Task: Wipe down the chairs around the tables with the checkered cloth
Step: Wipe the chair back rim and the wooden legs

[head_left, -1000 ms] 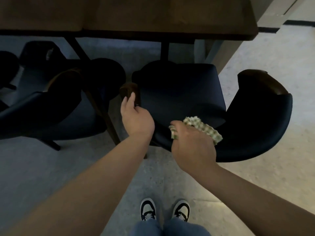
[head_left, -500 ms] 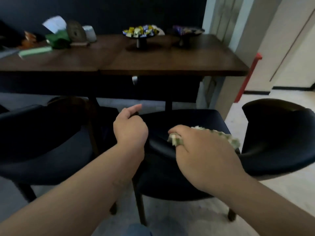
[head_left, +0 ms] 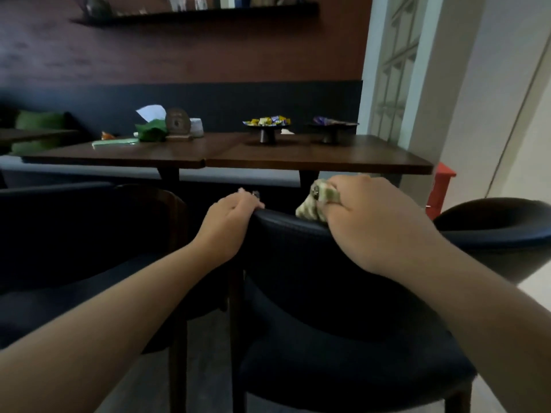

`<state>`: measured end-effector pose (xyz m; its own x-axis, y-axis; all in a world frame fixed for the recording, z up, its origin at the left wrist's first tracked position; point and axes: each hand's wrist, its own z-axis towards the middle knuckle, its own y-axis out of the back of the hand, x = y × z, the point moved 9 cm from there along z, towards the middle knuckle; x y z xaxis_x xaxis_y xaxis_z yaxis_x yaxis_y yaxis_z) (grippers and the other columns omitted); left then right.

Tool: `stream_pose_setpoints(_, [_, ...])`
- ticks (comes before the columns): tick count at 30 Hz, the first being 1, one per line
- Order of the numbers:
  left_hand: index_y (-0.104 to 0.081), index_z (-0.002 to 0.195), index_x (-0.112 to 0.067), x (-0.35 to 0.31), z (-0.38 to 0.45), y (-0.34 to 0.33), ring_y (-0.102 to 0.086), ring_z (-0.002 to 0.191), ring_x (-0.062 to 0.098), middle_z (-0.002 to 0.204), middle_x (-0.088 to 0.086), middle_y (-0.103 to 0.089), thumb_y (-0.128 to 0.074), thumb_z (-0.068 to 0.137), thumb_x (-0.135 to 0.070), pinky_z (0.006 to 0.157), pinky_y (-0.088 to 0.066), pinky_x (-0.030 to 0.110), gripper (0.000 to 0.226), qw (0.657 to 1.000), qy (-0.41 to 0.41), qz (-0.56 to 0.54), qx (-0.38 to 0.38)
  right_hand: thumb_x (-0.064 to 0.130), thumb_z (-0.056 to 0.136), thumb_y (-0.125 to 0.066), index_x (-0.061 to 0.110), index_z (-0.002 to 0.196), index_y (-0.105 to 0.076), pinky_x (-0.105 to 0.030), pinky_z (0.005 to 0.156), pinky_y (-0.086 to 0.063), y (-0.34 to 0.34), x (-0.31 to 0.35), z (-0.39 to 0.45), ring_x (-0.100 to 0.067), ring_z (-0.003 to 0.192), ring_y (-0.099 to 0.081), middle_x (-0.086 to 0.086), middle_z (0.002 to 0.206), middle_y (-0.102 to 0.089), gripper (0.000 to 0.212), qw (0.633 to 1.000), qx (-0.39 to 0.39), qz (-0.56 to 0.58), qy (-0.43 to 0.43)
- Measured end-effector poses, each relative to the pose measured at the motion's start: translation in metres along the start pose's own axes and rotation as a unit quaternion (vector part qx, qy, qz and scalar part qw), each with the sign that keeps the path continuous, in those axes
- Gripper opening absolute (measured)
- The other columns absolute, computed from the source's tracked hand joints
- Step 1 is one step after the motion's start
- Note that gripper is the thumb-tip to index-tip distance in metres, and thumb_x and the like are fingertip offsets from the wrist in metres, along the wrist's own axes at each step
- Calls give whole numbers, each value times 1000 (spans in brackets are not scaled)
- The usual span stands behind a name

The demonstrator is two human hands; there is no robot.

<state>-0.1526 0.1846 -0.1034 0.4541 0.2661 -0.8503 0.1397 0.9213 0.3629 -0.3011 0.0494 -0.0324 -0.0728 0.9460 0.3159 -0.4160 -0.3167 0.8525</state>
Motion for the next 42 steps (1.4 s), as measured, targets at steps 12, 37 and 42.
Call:
stream_pose_setpoints(12, [-59,84,-21,42,24,-3,-62,86,16,90,1,-64,-38,103,-20,92,-52,34,29,991,51,-103,71,26,93,-50,8,126,-61,-53,99,-45,-45,74,-39,-35,115,-60,-17,123,-63,39,876,-238,-255,333])
stream_pose_setpoints(37, [-73,67,-14,58,34,-12,-65,94,20,100,5,-73,-33,100,-45,85,-47,36,60,921,88,-346,156,63,95,-23,-6,144,-21,-69,100,25,-175,53,-20,-57,134,12,-37,147,-6,85,735,-40,-594,323])
stream_pose_setpoints(42, [-68,75,-9,57,33,-16,-68,86,16,98,13,-69,-30,102,-41,76,-49,31,57,923,65,-355,135,45,99,-32,0,141,-40,-79,89,22,-173,77,-9,-61,133,7,-37,149,-18,62,748,-75,-592,291])
